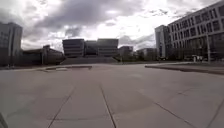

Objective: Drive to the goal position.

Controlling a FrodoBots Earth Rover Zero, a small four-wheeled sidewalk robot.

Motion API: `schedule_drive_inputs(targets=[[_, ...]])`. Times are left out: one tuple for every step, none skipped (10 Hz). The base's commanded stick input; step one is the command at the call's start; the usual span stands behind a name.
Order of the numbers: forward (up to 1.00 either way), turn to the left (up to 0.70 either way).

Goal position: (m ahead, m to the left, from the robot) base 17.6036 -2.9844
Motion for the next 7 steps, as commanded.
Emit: schedule_drive_inputs(targets=[[0.50, 0.01], [0.50, 0.01], [0.50, 0.01], [0.50, 0.01], [0.50, 0.01], [0.50, 0.01], [0.50, 0.01]])
